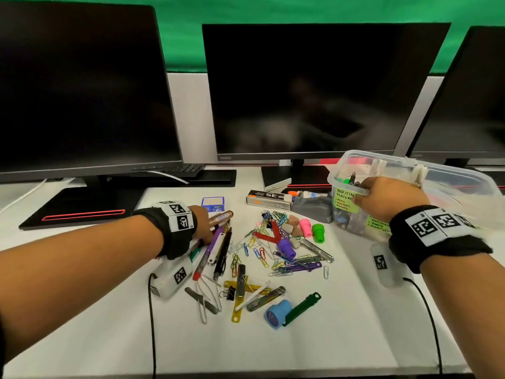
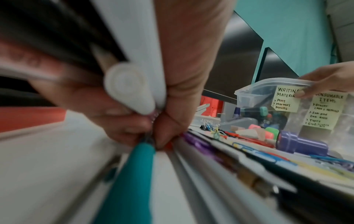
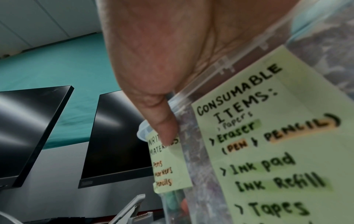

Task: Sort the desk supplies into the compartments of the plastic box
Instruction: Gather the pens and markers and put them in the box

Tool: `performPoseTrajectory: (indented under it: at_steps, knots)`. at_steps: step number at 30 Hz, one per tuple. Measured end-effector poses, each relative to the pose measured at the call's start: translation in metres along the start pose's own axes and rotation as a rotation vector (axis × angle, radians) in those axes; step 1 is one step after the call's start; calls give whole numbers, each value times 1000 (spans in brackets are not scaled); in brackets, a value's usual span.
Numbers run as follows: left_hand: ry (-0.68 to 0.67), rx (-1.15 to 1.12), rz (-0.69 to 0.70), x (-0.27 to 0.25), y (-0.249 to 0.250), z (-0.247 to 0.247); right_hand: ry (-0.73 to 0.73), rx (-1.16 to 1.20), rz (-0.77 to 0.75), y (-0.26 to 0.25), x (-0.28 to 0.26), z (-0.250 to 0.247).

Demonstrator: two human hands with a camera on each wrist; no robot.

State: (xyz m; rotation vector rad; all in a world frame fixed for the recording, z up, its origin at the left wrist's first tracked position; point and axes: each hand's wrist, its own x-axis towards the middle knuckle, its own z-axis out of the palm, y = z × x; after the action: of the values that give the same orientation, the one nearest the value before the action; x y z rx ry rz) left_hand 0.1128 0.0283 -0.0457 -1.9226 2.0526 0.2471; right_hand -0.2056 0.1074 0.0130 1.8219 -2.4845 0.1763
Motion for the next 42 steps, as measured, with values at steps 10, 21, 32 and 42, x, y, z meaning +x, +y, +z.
performPoseTrajectory:
  at_steps: [10, 21, 32, 42]
  knots:
    - [12, -57, 89, 6, 36, -7, 11, 1, -15, 1, 0, 0]
    - [215, -56, 236, -1, 94, -108, 29, 8, -82, 2, 1, 6]
    - [95, 167, 258, -5, 122, -88, 67, 21, -113, 14, 4, 8]
    - [-44, -46, 151, 6, 57, -52, 66, 27, -105, 14, 4, 9]
